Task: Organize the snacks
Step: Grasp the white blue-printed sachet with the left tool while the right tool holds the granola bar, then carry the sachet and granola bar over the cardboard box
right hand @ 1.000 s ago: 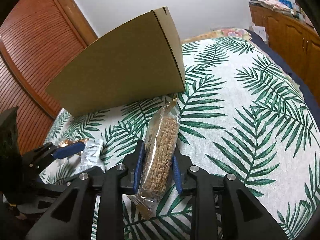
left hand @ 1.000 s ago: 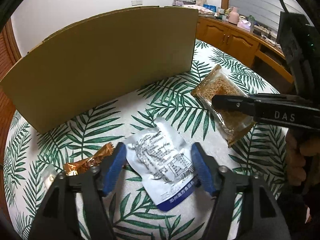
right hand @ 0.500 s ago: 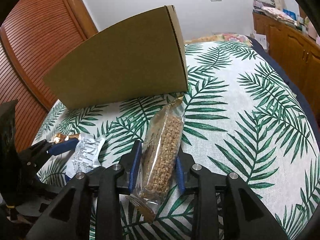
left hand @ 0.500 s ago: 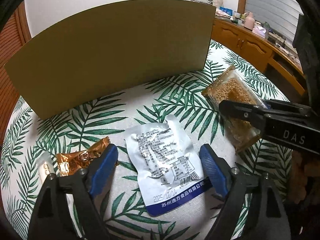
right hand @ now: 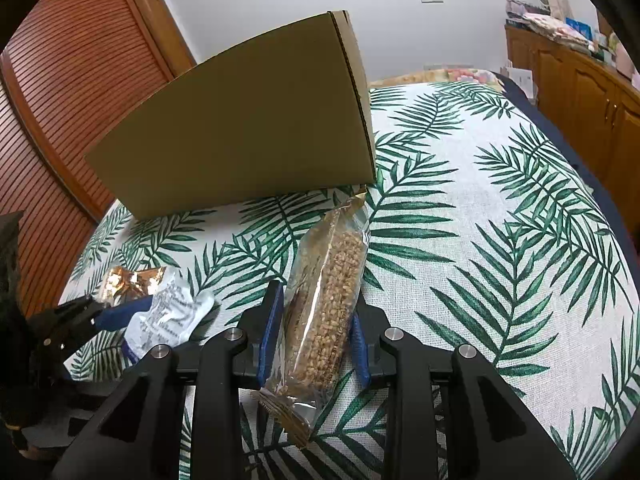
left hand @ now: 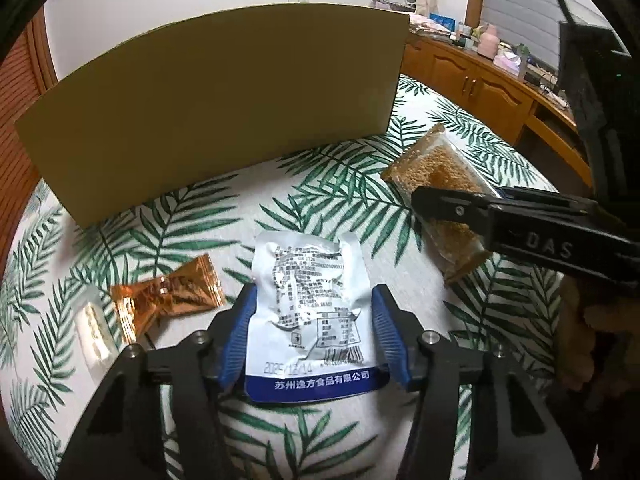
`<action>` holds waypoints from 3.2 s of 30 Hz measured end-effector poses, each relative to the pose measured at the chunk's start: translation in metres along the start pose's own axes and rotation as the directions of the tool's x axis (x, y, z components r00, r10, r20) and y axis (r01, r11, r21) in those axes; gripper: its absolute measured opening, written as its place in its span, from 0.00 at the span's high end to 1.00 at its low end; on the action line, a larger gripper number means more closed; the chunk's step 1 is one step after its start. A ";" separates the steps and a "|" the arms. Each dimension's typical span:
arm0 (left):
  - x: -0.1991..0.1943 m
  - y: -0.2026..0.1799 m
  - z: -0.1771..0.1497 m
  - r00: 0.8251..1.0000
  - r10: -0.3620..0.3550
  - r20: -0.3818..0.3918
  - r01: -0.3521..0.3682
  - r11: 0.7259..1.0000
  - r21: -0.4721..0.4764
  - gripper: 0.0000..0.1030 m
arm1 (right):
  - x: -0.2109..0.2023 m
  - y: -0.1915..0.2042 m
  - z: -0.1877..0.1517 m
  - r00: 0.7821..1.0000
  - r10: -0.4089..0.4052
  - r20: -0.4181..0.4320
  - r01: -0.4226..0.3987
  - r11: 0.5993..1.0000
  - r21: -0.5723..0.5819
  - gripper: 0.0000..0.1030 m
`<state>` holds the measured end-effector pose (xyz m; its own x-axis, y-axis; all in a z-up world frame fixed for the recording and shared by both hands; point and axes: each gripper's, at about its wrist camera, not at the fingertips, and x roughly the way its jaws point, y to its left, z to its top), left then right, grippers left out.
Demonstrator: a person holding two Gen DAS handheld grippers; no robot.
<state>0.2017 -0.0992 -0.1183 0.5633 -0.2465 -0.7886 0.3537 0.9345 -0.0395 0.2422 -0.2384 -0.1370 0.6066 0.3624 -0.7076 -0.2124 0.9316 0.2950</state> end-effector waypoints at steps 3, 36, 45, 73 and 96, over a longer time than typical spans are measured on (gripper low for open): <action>-0.007 0.000 -0.006 1.000 -0.028 0.002 0.028 1.000 -0.008 0.46 | 0.000 0.000 0.000 1.000 0.000 -0.001 0.000 1.000 0.000 0.72; -0.094 0.022 0.015 0.974 -0.046 0.224 0.054 0.998 -0.029 0.45 | -0.047 0.010 0.002 0.993 0.097 0.074 -0.097 0.995 -0.002 0.83; -0.110 0.034 0.034 0.961 -0.025 0.276 0.037 0.999 -0.040 0.45 | -0.082 0.030 0.024 0.981 0.135 0.140 -0.130 0.990 -0.045 0.83; -0.105 0.094 0.140 0.918 -0.011 0.396 0.028 0.999 -0.037 0.45 | -0.084 0.063 0.121 0.958 0.184 0.218 -0.147 0.973 -0.178 0.83; -0.023 0.122 0.181 0.967 -0.006 0.255 0.024 0.997 -0.068 0.45 | 0.007 0.058 0.187 0.979 0.133 0.155 -0.103 0.977 -0.186 0.83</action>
<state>0.3670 -0.0256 0.0059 0.7329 -0.3091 -0.6061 0.3152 0.9437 -0.1002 0.3775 -0.1873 -0.0047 0.6842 0.4740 -0.5542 -0.4129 0.8782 0.2415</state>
